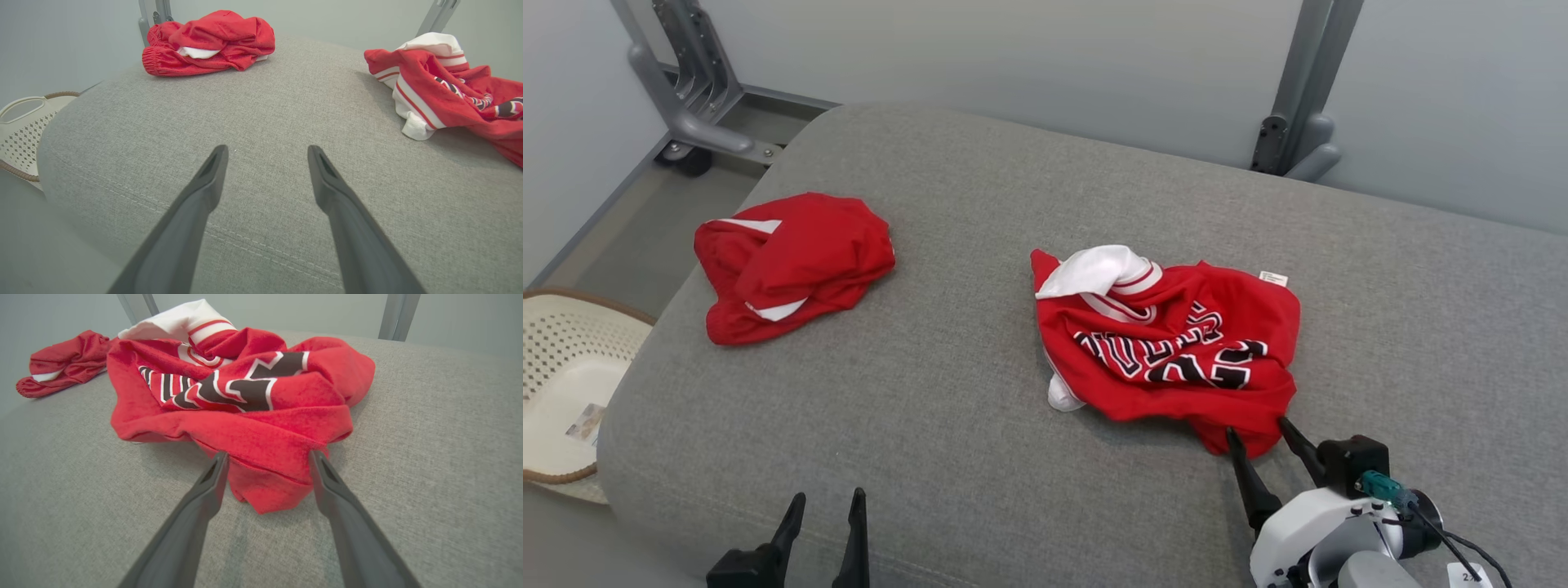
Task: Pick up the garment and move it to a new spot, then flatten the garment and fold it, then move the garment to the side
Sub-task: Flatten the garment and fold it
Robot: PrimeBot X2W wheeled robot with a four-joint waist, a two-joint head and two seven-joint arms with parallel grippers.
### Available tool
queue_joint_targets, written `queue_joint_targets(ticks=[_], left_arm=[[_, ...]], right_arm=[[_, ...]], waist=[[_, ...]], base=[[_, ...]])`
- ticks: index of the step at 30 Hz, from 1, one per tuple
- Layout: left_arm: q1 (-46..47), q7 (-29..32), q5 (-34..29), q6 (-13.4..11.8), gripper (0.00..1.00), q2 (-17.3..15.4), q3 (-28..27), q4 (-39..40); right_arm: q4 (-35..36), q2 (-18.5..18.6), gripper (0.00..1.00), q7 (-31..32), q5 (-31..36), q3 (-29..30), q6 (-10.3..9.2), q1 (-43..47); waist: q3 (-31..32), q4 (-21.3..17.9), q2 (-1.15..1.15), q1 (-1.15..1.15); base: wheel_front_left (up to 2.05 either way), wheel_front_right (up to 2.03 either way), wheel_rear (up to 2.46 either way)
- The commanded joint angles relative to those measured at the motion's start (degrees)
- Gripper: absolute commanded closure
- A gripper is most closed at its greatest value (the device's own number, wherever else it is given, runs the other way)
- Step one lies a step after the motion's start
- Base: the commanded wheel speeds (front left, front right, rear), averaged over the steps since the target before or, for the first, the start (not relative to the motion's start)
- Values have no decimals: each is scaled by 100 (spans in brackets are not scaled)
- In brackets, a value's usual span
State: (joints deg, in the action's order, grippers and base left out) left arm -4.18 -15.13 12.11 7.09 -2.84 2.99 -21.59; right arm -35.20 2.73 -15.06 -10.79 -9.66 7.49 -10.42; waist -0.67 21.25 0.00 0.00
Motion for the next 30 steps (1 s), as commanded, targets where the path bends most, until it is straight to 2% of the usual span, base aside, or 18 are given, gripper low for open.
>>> queue_joint_targets(ticks=[1, 11, 12, 13, 14, 19, 24, 30], left_arm=[[116, -1, 65, 19, 0, -13, 17, 32], [249, -2, 136, 33, 0, -12, 166, 44], [272, -2, 138, 35, 0, -12, 171, 58], [291, -2, 142, 32, 0, -12, 178, 70], [295, -2, 153, 31, 0, -12, 185, 82], [285, -2, 179, 34, 0, -13, 174, 114], [158, -2, 213, 34, 0, -13, 151, 69], [12, -2, 297, 31, 0, -13, 227, -41]], right_arm=[[-53, 33, 0, -18, 33, 78, 0, -48], [-171, 29, 0, -18, -40, 289, 0, -28], [-156, 29, 49, -18, -103, 274, 0, -61], [-112, 31, 84, -18, -114, 280, -1, -102], [-66, 30, 100, -18, -129, 295, -1, -126], [232, 29, 100, -18, -105, 408, -1, -123], [815, 31, 100, -18, -24, 657, -1, -93], [1753, 81, 100, -18, 628, 1117, -1, -305]], waist=[[-188, 179, 0, 0], [-340, 129, 0, 0], [-355, 122, 0, 0], [-370, 114, 0, 0], [-383, 104, 0, 0], [-388, 40, 0, 0], [-261, -101, 0, 0], [20, -249, 0, 0]], base=[[0, 0, 0], [0, 0, 0], [0, 0, 0], [0, 0, 0], [0, 0, 0], [0, 0, 0], [0, 0, 0], [0, 0, 0]])
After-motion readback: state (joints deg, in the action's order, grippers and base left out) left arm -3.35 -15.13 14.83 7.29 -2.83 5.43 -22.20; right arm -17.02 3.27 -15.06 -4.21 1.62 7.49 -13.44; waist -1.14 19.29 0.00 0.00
